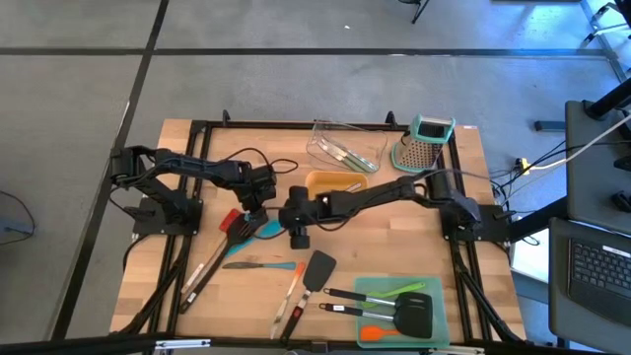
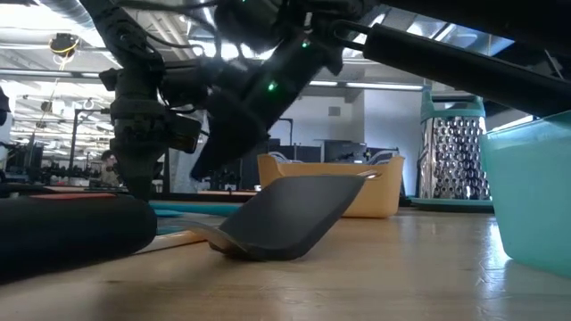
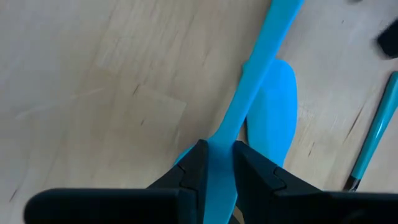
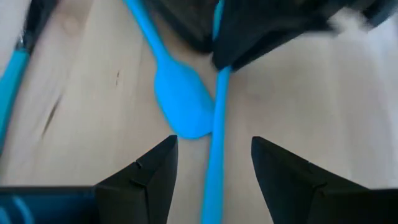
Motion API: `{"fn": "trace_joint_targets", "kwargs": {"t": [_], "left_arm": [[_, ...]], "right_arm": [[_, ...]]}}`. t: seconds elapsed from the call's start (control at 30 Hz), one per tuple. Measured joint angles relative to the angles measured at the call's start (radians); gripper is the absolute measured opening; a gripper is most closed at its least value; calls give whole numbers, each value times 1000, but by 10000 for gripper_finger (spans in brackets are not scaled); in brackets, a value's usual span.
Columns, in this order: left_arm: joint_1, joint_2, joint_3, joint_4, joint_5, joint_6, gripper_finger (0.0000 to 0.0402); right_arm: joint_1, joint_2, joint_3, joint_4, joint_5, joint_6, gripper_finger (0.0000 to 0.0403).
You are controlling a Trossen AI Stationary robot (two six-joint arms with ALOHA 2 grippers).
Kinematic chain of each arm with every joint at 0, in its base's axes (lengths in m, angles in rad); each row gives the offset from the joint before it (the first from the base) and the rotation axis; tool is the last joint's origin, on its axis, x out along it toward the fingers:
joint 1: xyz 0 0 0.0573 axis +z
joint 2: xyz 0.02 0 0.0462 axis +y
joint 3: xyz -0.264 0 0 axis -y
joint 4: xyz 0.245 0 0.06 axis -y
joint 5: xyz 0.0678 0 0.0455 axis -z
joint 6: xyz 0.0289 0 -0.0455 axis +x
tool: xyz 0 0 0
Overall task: Pick & Place Kitchen Items
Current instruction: Put the top blue silicone spatula into the green bin
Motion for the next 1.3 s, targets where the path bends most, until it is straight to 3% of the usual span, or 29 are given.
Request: {"fn": "trace_joint_targets", "kwargs": {"t": [0.33, 0.83, 0.97, 1.2, 1.3], "left_arm": [[0, 0, 0, 1, 0, 7, 59], [0, 0, 0, 1, 0, 11, 59], [0, 0, 1, 2, 7, 11, 59], [1, 0, 2, 8, 50, 21, 59], [1, 0, 11, 5, 51, 39, 59]], "right_arm": [[0, 90, 28, -31, 10, -2, 206], [-9, 95, 28, -49, 33, 9, 201], [-17, 96, 27, -58, 26, 39, 166], [-31, 94, 28, -101, 15, 114, 31], [-33, 93, 28, -108, 9, 152, 22]]}}
